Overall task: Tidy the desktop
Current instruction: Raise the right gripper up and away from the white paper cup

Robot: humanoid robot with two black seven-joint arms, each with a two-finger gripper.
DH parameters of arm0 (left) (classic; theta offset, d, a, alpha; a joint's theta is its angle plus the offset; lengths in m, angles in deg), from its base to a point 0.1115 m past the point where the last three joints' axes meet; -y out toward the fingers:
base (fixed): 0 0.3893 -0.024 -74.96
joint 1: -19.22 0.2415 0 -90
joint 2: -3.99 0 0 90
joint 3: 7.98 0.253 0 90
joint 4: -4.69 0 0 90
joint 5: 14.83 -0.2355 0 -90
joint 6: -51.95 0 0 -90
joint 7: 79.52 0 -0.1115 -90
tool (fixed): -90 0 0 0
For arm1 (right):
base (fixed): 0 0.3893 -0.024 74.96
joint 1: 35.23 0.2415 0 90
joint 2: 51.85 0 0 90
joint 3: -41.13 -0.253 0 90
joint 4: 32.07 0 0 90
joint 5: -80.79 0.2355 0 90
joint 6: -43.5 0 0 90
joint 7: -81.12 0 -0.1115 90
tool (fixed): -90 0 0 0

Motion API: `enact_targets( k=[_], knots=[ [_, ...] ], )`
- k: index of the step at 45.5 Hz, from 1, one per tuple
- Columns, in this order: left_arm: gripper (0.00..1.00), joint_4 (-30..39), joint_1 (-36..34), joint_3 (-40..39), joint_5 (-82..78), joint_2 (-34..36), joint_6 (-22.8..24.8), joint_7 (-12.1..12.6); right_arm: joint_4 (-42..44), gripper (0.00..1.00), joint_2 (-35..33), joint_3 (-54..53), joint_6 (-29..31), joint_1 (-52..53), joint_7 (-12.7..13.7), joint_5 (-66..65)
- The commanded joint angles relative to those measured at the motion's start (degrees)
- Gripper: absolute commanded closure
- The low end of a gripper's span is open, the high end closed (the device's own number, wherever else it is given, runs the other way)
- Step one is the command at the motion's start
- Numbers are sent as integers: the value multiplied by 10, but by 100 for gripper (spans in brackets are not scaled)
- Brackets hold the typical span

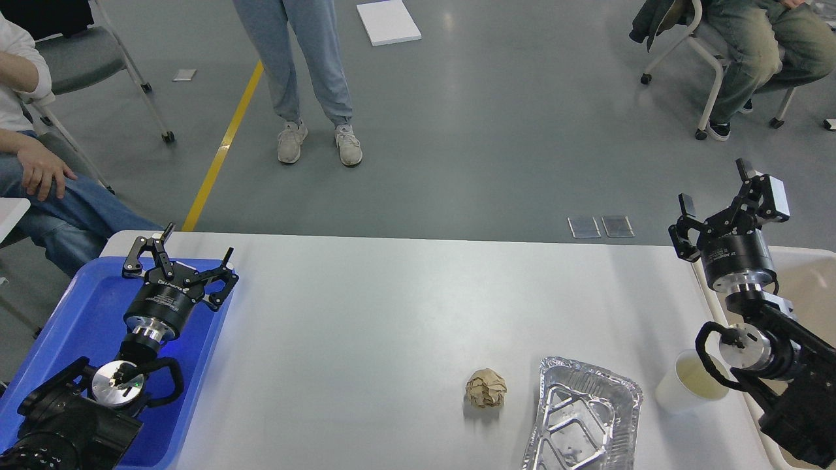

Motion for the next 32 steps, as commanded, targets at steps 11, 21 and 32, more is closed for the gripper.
enact_targets(
  k=[11,21,32],
  knots=[
    [0,0,0,0,1,0,0,0,-2,0,0,-1,0,4,0,-1],
    [0,0,0,0,0,0,0,0,-1,0,0,2,0,4,0,-1],
    [0,0,0,0,0,0,0,0,-1,0,7,2,-1,10,0,0]
  ],
)
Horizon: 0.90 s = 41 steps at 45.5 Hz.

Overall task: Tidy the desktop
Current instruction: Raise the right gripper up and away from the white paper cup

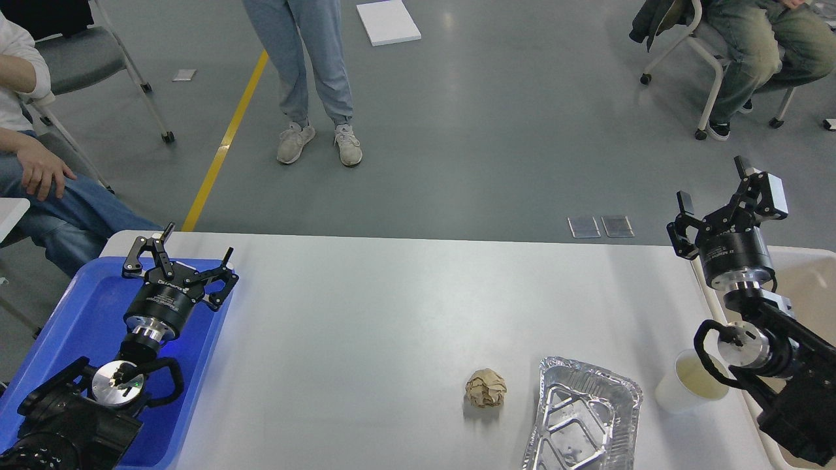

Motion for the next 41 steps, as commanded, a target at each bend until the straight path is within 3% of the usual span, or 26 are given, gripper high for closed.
enact_targets(
  k=[1,24,41],
  knots=[
    [0,0,0,0,0,0,0,0,1,0,7,1,-1,6,0,1],
    [0,0,0,1,0,0,0,0,7,0,-1,10,1,18,1,-7],
    [0,0,0,1,1,0,0,0,-24,0,-145,199,0,84,0,24]
  ],
)
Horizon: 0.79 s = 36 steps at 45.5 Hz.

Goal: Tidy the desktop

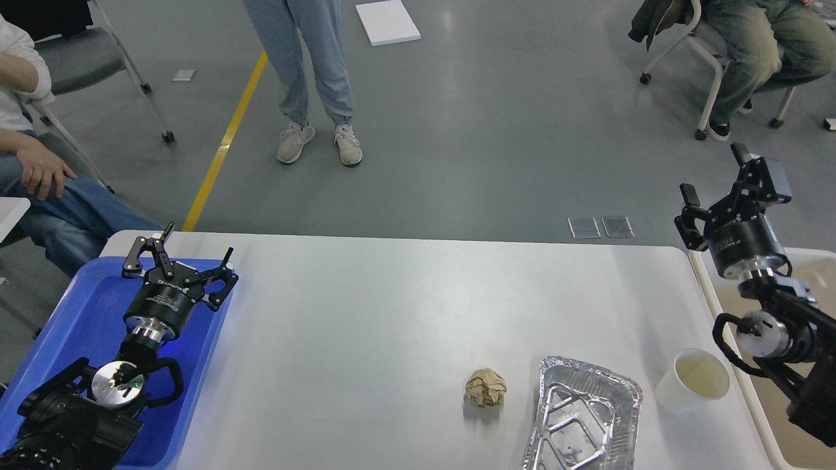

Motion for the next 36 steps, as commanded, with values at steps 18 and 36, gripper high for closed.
enact_targets(
  k=[18,36],
  knots=[
    [0,0,0,0,0,0,0,0,-105,0,-235,250,9,118,1,32],
    [0,0,0,0,0,0,0,1,-192,0,-324,721,77,500,9,-84]
  ],
)
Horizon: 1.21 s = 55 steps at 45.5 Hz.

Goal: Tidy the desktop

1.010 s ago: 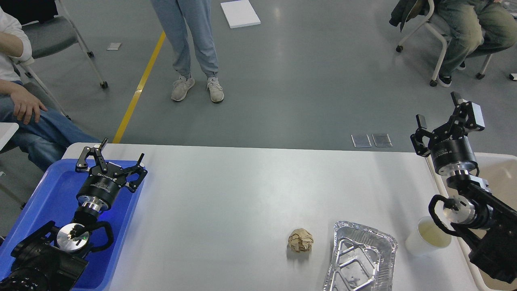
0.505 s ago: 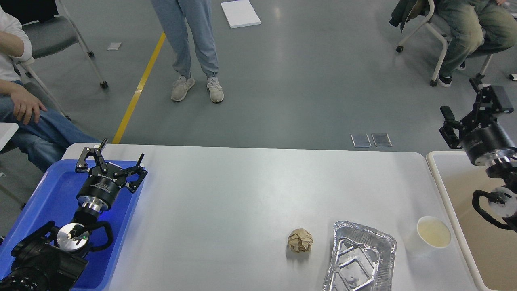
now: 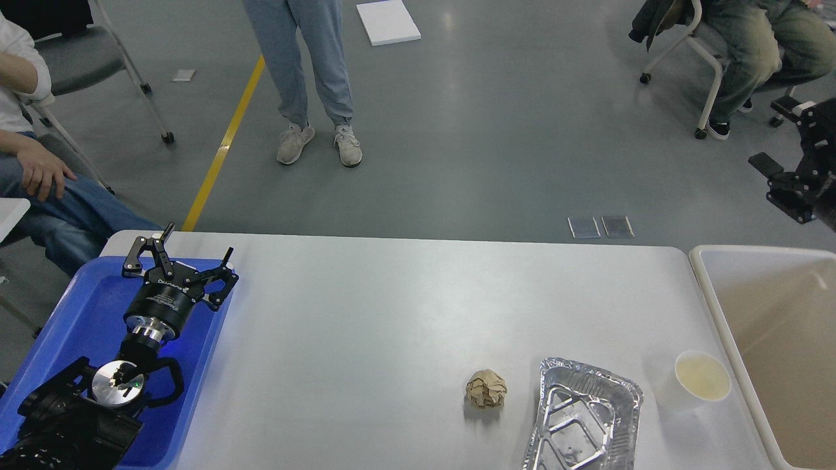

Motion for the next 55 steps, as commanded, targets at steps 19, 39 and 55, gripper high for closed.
enact_targets(
  k=[19,39,55],
  knots=[
    [0,0,0,0,1,0,0,1,-39,0,-24,570,115,443,23,-318],
    [0,0,0,0,0,0,0,1,-130,0,63,781,148,622,21,-446],
    [0,0,0,1,0,0,0,2,-133,0,140,782,159,642,18,-358]
  ],
)
